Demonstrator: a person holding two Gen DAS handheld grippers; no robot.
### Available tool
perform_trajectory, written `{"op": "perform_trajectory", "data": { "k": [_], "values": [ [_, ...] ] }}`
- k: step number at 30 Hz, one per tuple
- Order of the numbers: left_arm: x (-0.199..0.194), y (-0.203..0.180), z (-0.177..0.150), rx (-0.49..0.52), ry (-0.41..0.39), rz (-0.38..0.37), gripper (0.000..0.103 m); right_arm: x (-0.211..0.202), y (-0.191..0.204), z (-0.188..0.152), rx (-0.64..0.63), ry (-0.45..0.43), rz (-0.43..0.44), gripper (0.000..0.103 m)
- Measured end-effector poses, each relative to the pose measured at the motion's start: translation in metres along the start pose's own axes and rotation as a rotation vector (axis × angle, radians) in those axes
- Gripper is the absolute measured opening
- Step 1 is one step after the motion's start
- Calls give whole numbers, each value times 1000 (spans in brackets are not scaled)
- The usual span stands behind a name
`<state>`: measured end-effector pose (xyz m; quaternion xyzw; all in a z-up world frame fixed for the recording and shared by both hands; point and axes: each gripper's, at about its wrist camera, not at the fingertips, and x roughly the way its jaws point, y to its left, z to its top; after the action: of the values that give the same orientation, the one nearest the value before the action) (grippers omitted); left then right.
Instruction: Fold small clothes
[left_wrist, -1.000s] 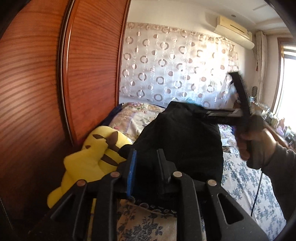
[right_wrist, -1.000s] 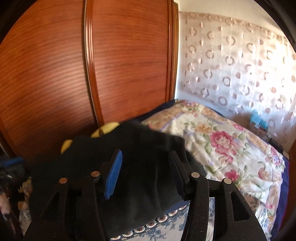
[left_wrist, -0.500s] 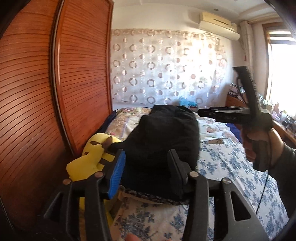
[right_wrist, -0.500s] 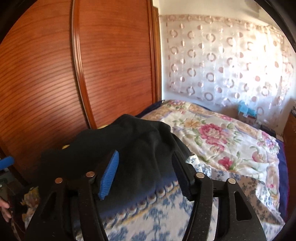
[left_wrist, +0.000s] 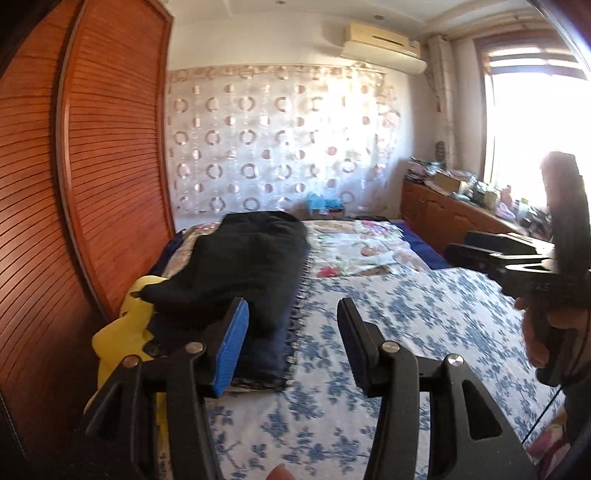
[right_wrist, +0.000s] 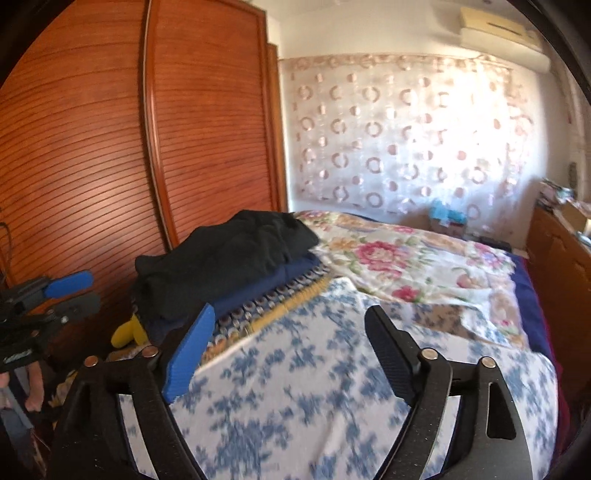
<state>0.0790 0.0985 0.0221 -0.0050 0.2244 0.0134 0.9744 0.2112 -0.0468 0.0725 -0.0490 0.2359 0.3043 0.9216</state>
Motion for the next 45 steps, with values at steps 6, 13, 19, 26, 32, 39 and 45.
{"op": "perform_trajectory", "data": {
  "k": [6,13,19,26,32,39,45],
  "values": [
    [1,-27,6,9,29,-32,50,-62,-18,-17,41,-30,-179,89],
    [-4,-48,8,-11,21,-67,50,-120,-36,-32,87,-83,-313,89],
    [-6,-58,10,4,20,-71,50,-136,-42,-43,119,-96,-352,89],
    [-5,-62,11,11,19,-68,50,-137,-44,-50,135,-89,-371,89],
    [-6,-64,13,17,18,-68,50,-139,-46,-50,143,-91,-379,89],
    [-6,-65,13,18,17,-68,50,-141,-48,-51,148,-92,-379,89],
    [-8,-67,13,20,12,-70,50,-144,-50,-52,147,-93,-380,89]
  ]
}}
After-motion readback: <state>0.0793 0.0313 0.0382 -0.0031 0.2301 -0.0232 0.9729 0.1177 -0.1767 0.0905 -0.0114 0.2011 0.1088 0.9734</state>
